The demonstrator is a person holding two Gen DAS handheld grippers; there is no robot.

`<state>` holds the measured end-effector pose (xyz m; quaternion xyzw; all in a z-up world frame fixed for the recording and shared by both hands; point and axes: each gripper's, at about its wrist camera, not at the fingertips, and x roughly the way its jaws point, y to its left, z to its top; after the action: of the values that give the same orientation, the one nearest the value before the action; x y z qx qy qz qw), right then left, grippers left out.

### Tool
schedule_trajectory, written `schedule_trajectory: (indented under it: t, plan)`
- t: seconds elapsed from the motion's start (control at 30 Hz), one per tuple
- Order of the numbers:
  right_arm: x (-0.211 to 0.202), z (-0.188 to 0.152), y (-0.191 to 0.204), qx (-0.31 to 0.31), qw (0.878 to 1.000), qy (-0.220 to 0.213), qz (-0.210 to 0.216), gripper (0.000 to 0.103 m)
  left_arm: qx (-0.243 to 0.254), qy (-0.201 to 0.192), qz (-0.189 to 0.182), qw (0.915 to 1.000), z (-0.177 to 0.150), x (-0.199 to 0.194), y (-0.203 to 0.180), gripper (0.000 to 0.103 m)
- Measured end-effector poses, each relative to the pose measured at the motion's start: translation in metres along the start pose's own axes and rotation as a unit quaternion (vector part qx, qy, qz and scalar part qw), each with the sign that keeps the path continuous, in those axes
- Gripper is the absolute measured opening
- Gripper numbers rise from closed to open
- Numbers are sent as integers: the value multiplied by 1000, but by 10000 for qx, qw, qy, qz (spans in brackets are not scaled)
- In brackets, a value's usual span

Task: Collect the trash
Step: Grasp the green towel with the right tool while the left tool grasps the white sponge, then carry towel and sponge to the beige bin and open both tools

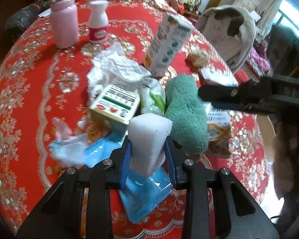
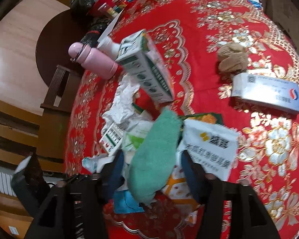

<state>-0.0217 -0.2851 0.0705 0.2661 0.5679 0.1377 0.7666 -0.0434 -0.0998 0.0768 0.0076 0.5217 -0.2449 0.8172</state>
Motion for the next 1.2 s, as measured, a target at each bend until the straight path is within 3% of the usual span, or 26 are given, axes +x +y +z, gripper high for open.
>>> schedule_trajectory:
  t: [0.23,0.27,0.33,0.37,0.43,0.7,0.9,1.07,1.2]
  plan:
    - [37,-9,17,-167,9987,259,-399,66,-256,-172,125,9994,-2,-19,21,30]
    - [40,-12,15,-135,9982,259,-515,54,-265,-190,140,9994,-3,-21,22,30]
    - [39,-14,11,-48,9990,188,-402,45,-260,-218,139,9993,-4,-23,21,30]
    - [36,-16,7,-25,9993,136,-358,32,-244,-233,146,9993,-4,-24,20,30]
    - [26,-18,4,-49,9996,16,-294,25,-205,-264,200,9992,-4,-24,16,30]
    - [-16,-28,5,-435,9987,-260,-68,23,-379,-430,460,9973,-6,-36,-2,30]
    - [-58,-36,-5,-489,9978,-437,63,23,-309,-535,373,9974,-7,-46,-34,30]
    - [-108,-53,-41,-340,9968,-707,-167,23,-17,-495,166,9986,-1,-38,-84,30]
    - [-154,-71,-94,39,9937,-996,-512,23,409,-404,-95,9983,4,-23,-142,30]
